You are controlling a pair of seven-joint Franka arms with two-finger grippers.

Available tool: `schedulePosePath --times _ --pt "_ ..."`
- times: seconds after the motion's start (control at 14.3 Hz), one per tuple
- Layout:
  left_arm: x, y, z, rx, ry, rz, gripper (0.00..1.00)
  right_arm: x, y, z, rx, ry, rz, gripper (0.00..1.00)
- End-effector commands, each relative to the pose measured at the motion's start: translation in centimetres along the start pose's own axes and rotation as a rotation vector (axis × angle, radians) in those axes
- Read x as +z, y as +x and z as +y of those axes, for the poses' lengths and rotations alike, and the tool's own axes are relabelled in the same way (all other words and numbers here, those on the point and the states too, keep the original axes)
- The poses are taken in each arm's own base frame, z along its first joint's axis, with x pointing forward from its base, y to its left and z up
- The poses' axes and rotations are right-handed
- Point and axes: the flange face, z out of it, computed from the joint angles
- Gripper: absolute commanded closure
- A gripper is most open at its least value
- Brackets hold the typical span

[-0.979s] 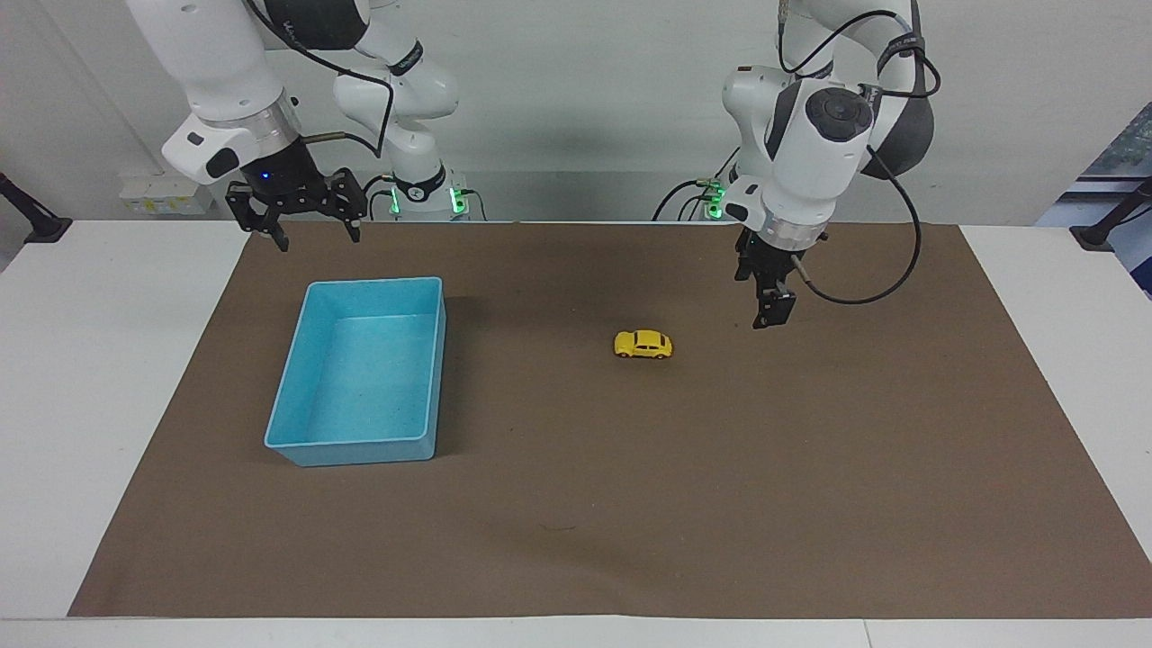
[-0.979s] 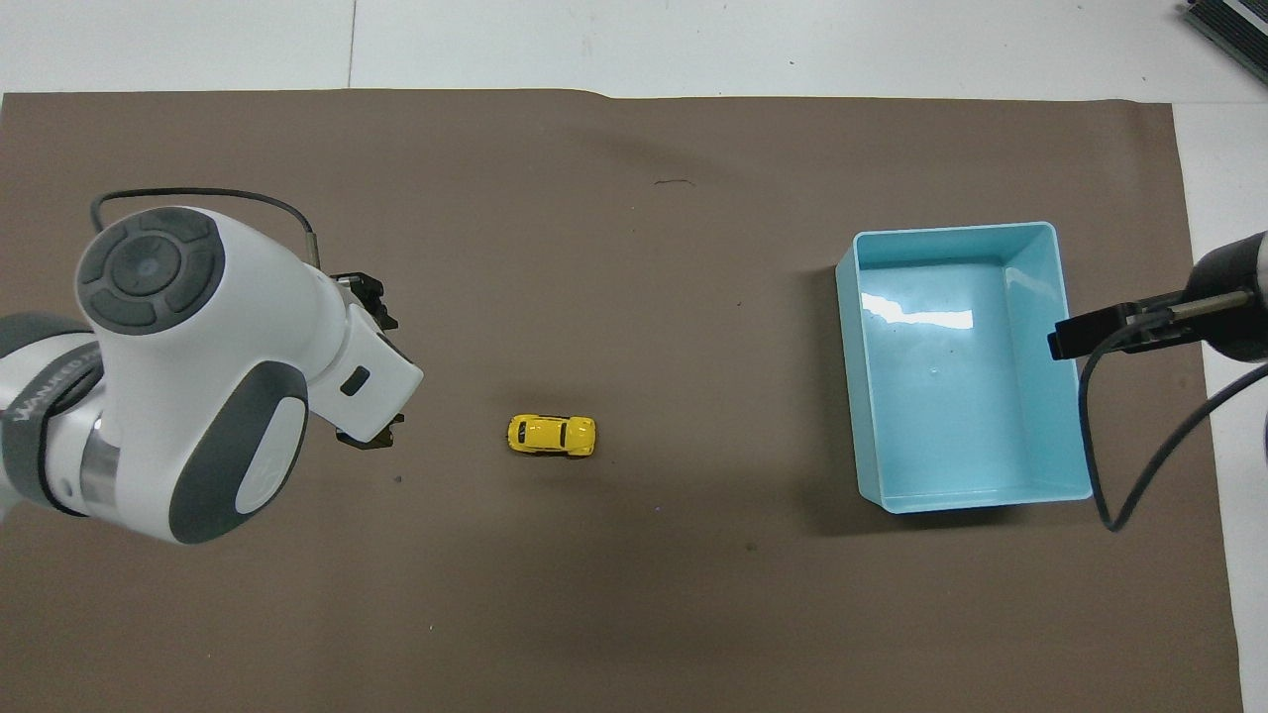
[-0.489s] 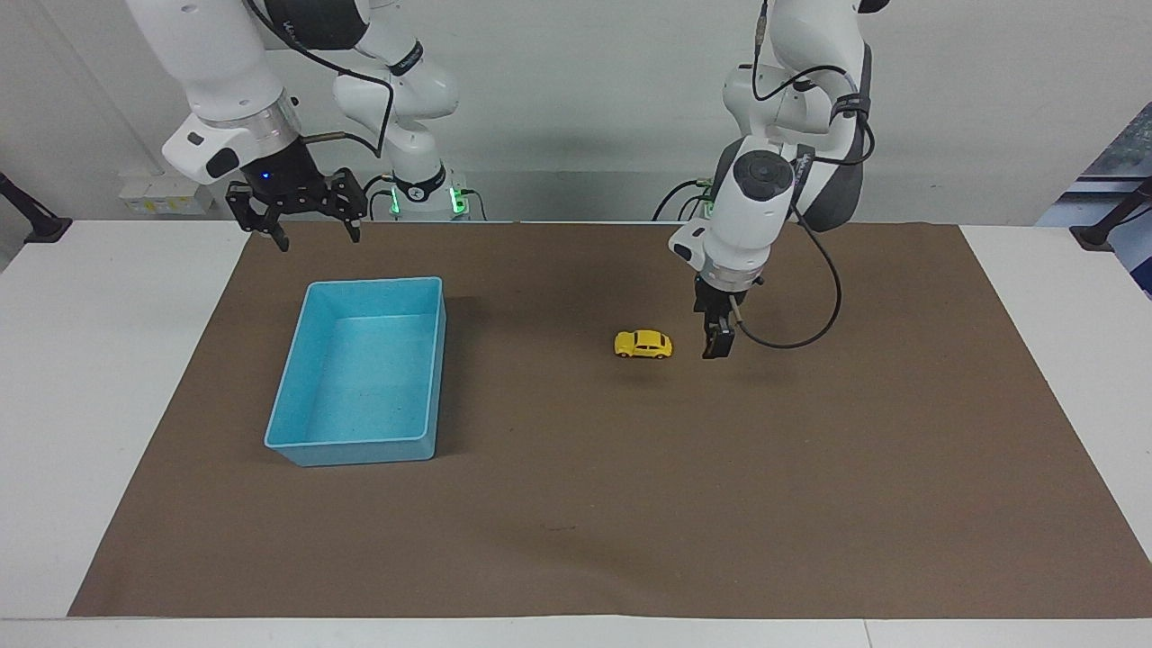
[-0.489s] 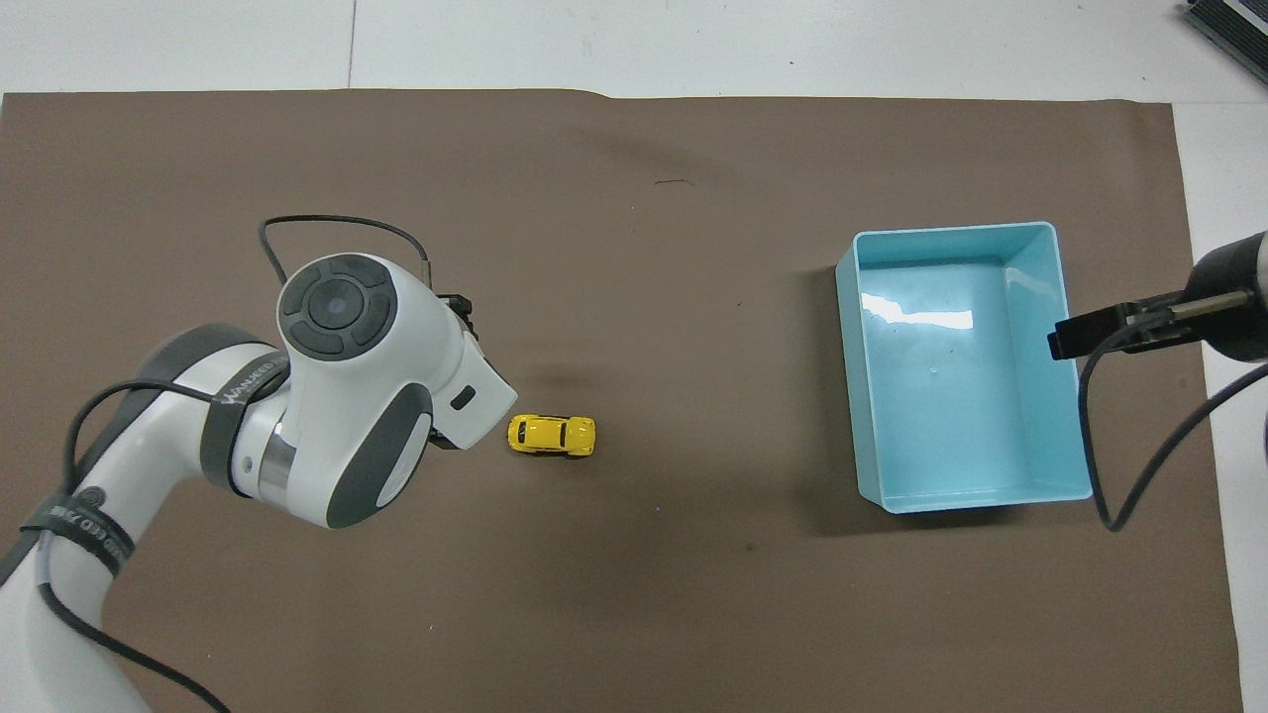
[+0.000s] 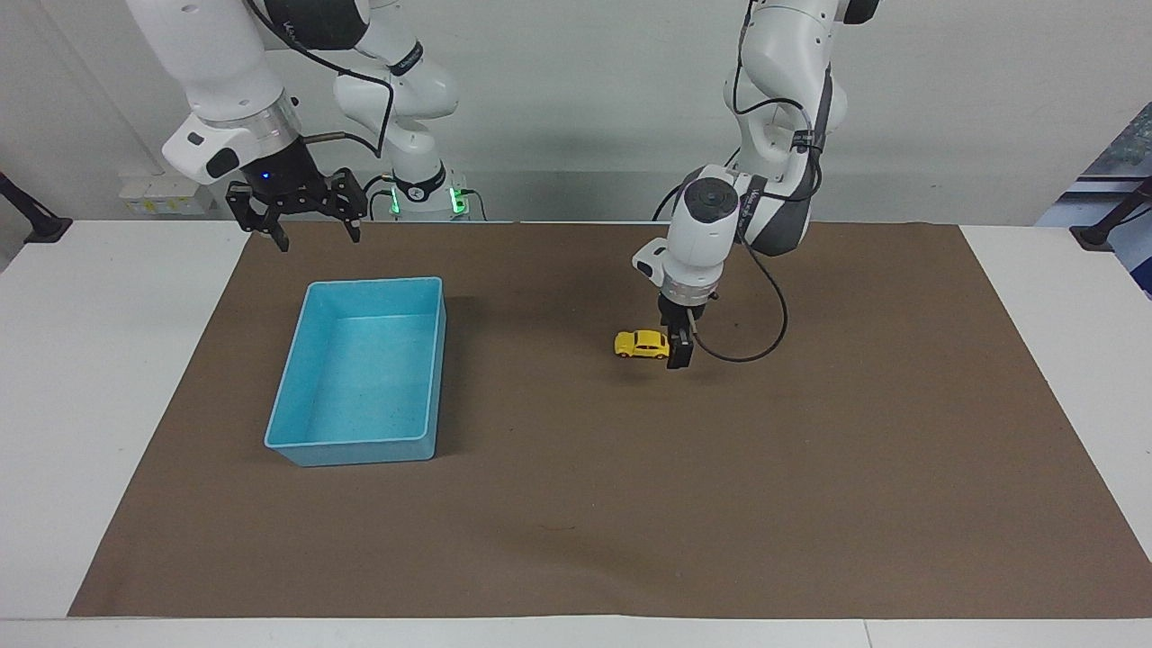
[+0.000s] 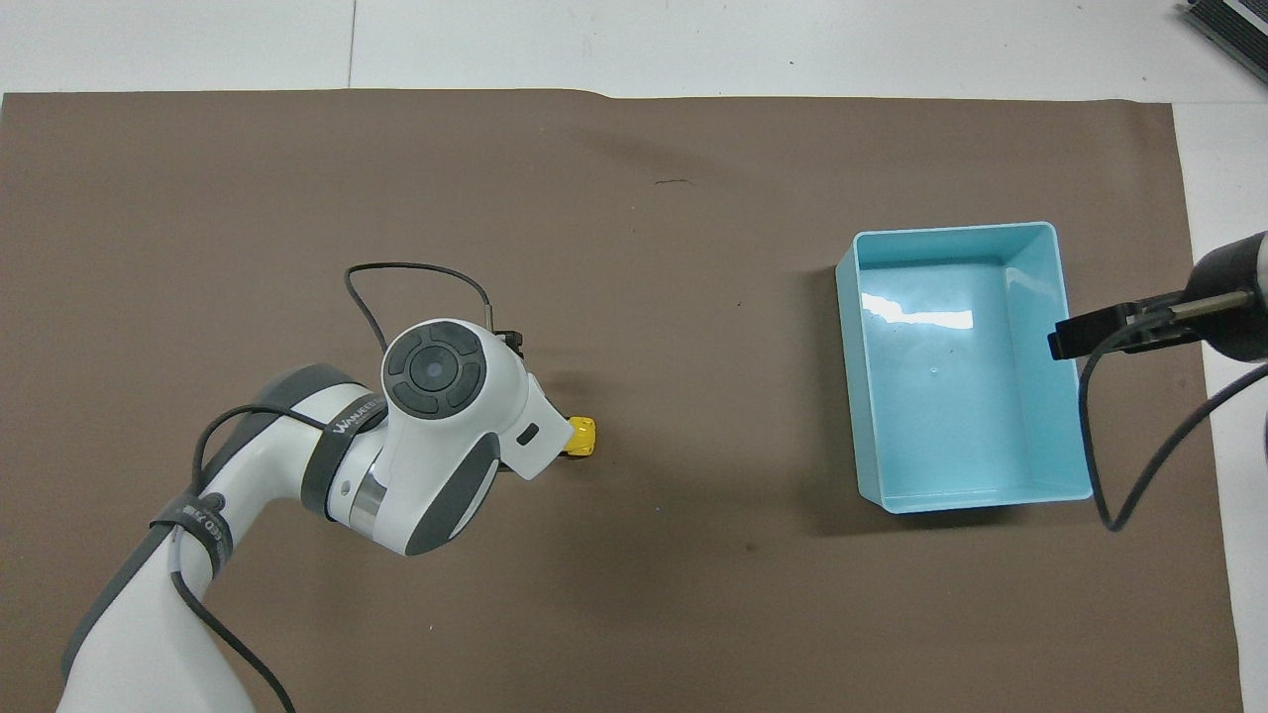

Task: Wind up and store yellow beetle car
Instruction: 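Press the left gripper on the car and drag it back toward the robot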

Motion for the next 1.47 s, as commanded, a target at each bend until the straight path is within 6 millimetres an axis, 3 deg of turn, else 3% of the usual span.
schedulePosePath --times 0.0,0.35,0.56,0.91,1.33,1.4 --pt "1.7 2.4 2.6 -0.032 0.014 0.0 0.0 -0.2 -0.4 0.1 0.017 0.014 0.007 0.0" --pt "1.9 2.6 3.1 -0.046 0.003 -0.006 0.0 -0.2 -0.4 0.2 0.018 0.014 0.007 0.0" --pt "1.9 2.4 3.1 -0.066 0.006 -0.005 0.2 -0.1 -0.4 0.2 0.018 0.015 0.005 0.0" --pt "3.1 2.4 3.4 -0.059 0.003 -0.014 0.21 -0.2 -0.4 0.1 0.017 0.014 0.007 0.0" --pt "2.7 4.6 4.6 -0.067 0.01 -0.012 0.31 -0.1 -0.4 0.3 0.02 0.015 0.006 0.0" --pt "2.8 4.6 4.7 -0.067 0.01 -0.011 0.37 -0.2 -0.4 0.3 0.02 0.015 0.006 0.0"
